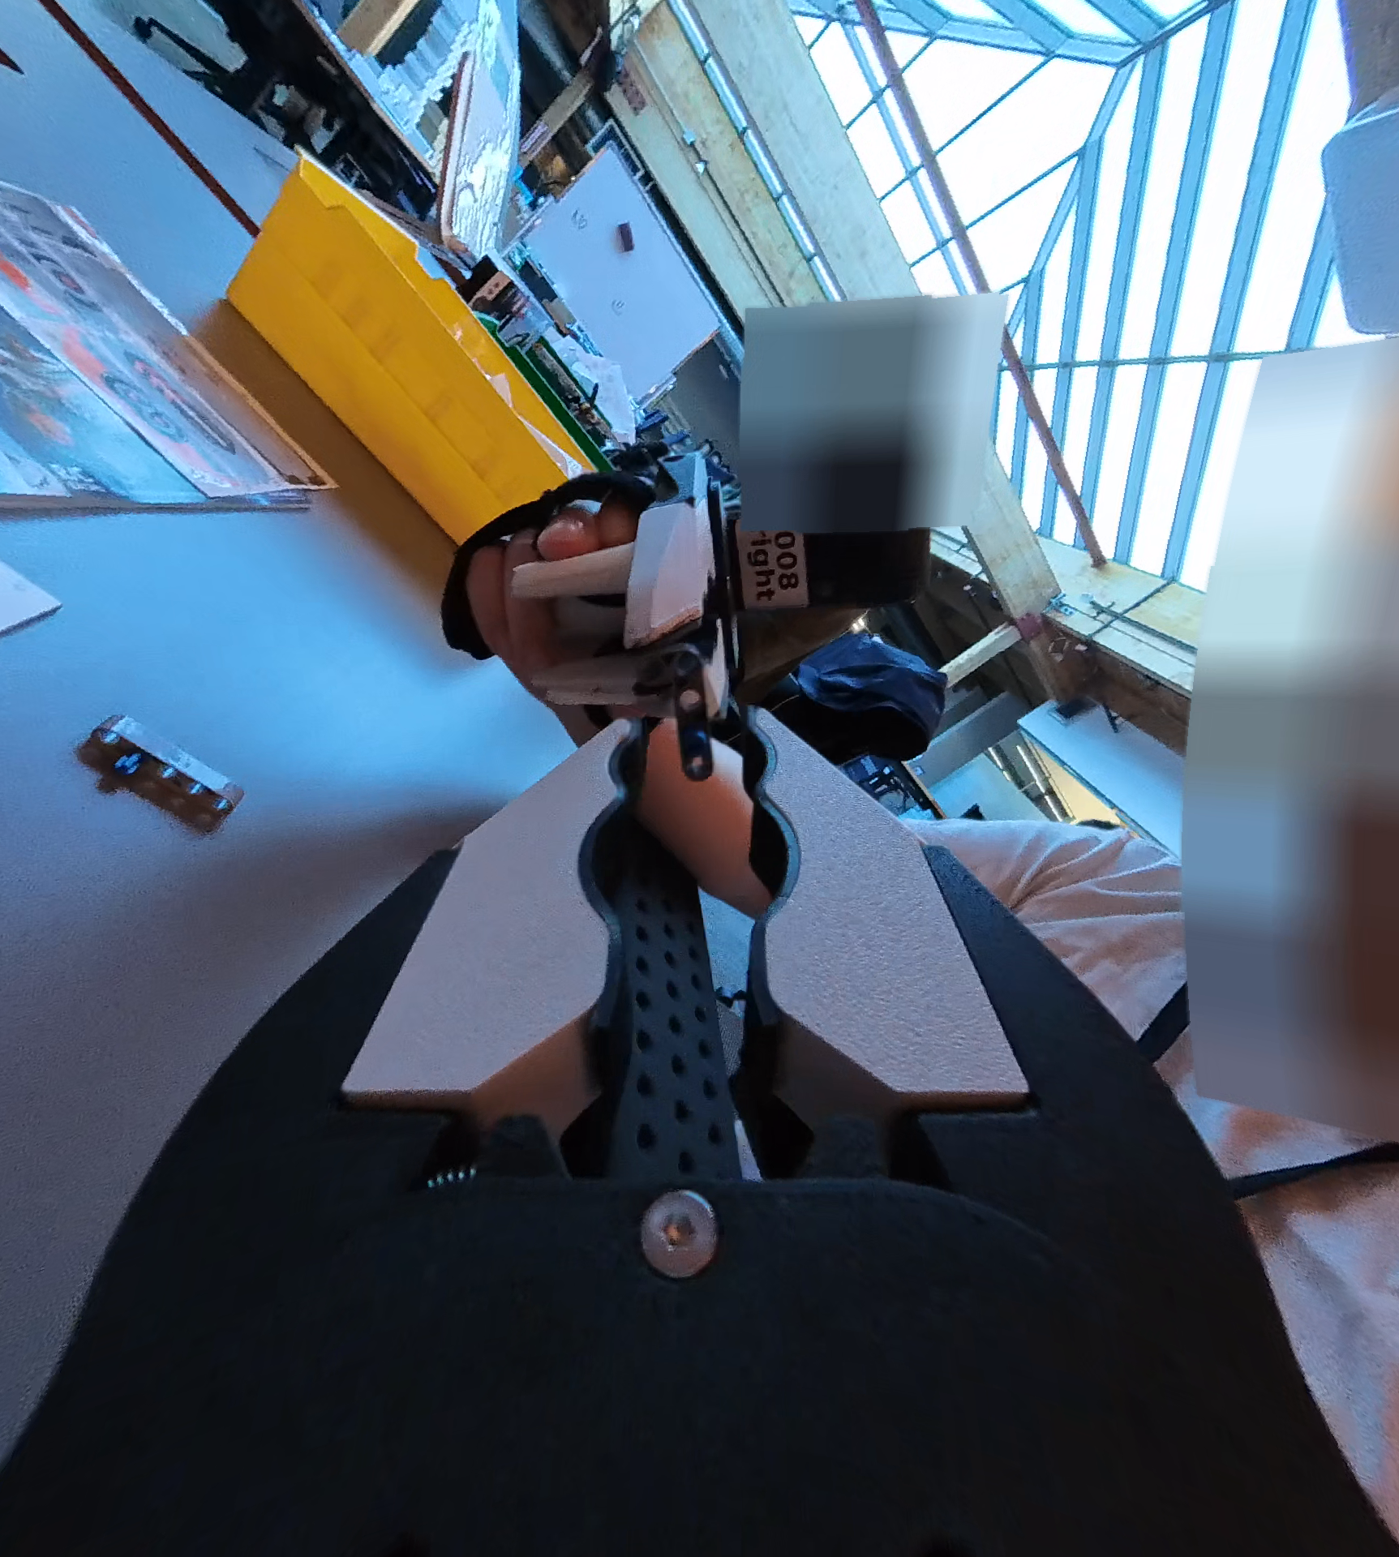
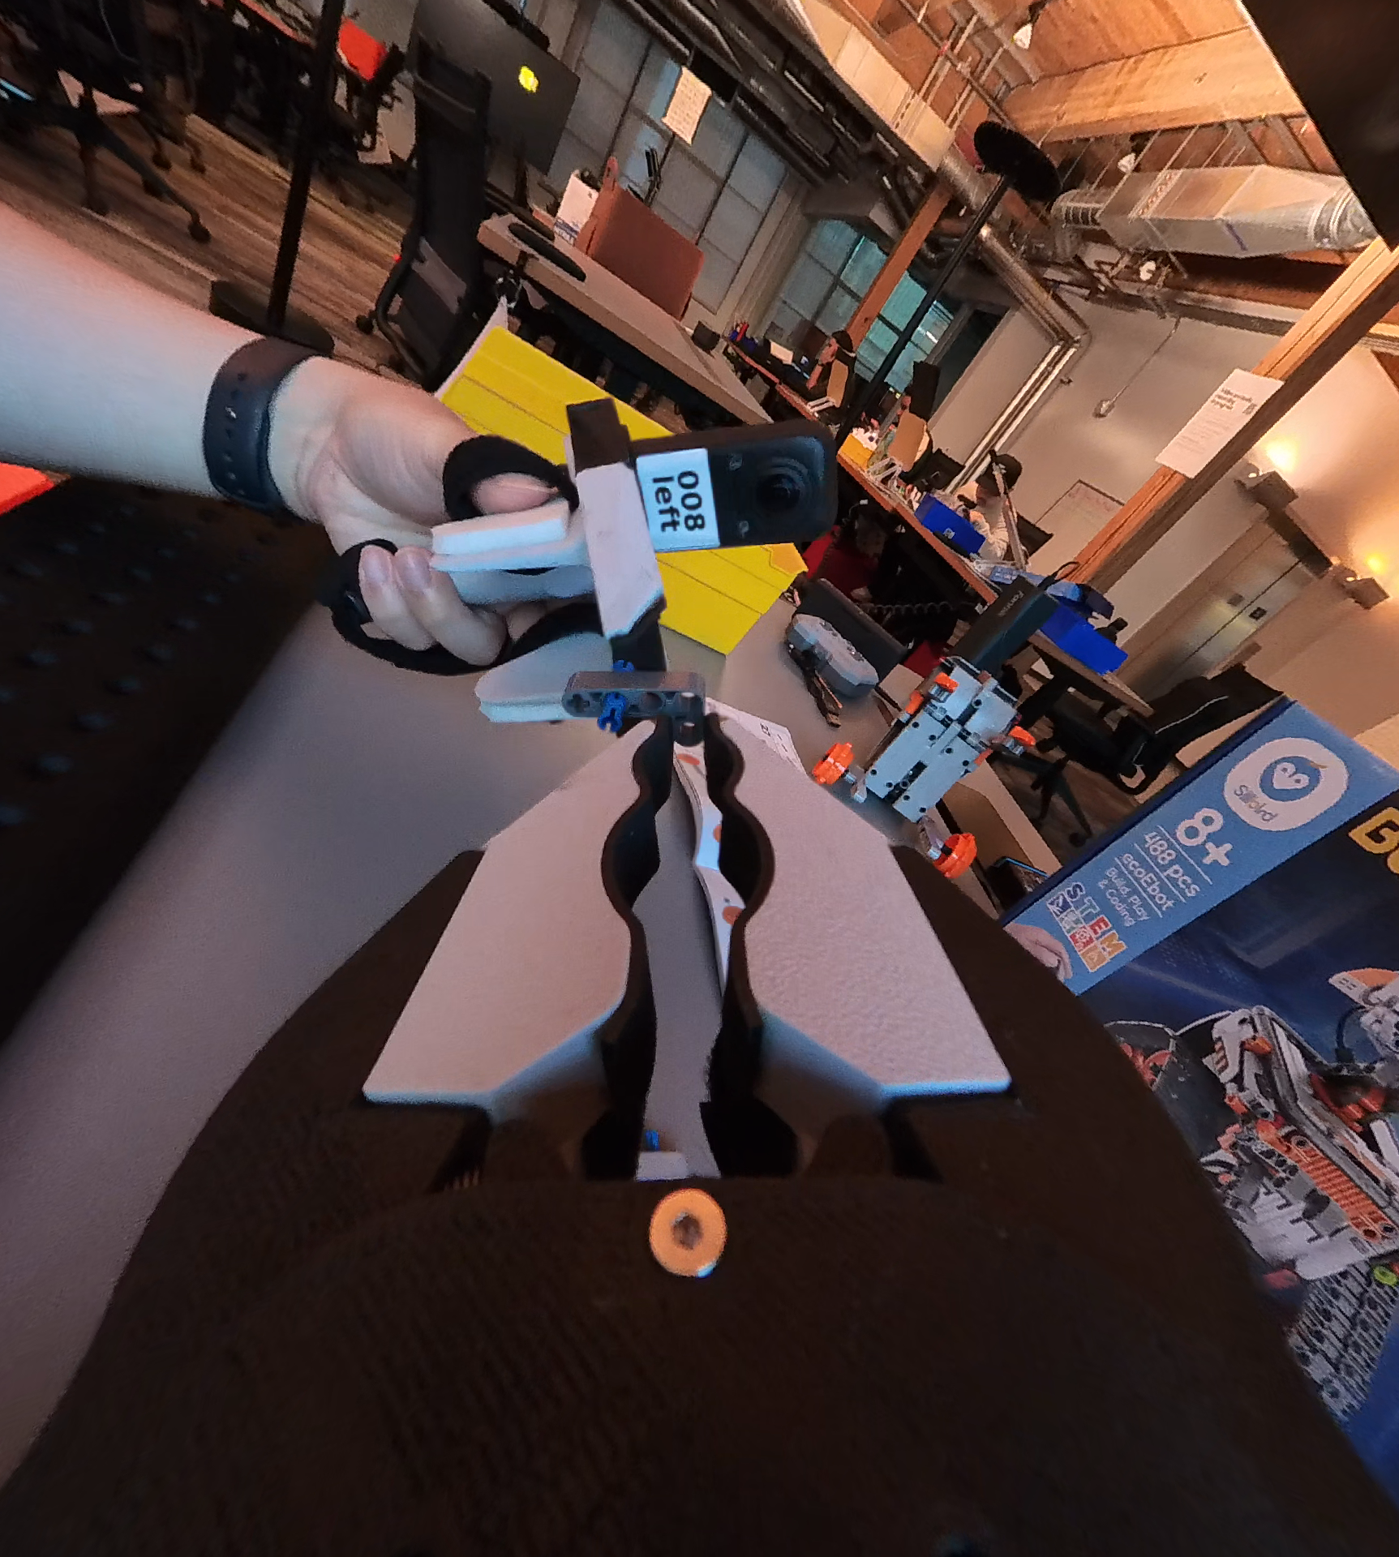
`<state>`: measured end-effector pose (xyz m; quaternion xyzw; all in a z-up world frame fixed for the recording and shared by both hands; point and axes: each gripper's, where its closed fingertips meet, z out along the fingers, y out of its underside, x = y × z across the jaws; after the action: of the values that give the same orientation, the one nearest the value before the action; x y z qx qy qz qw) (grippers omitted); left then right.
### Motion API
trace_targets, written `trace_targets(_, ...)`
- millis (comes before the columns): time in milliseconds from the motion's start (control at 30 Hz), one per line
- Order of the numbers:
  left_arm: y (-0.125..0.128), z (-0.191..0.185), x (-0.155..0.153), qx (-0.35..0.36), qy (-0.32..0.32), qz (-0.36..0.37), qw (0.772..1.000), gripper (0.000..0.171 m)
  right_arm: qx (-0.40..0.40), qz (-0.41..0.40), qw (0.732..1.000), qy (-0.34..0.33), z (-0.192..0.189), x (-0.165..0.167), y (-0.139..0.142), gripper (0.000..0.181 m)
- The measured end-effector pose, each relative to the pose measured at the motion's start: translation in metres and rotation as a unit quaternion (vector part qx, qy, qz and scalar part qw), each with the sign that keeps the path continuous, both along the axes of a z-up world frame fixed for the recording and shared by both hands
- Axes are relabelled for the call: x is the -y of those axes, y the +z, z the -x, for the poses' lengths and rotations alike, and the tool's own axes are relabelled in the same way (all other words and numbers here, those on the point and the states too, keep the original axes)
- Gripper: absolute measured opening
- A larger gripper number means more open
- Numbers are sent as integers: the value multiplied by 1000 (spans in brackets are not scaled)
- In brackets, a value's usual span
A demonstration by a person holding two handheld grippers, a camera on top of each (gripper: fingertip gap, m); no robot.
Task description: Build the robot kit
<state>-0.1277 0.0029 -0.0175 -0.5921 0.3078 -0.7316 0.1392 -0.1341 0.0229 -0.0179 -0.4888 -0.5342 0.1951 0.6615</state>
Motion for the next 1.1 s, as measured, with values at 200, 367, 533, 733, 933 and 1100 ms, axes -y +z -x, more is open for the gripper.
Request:
trace_targets(200,-8,-4,-2,-25,0,-17,1000,4,18,-10,1000,-12,-3,-4,-6,6)
trace_targets(367,-10,-8,-2,-33,-6,-32,999,4,14,-12,1000,-16,-4,-6,-5,6)
trace_targets(533,-4,-5,-24,-26,38,-75,996,4,-7,127,991,-38,-38,-23,-13,47)
trace_targets(733,-11,0,-78,-9,89,-41,995,4,87,275,957,-41,-64,-29,-96,62)
trace_targets(933,-25,-4,-87,4,84,-12,996,4,163,334,927,-45,-60,-36,-133,59)
trace_targets(1100,-28,0,-83,6,74,-1,997,4,199,317,927,-34,-56,-40,-141,44)
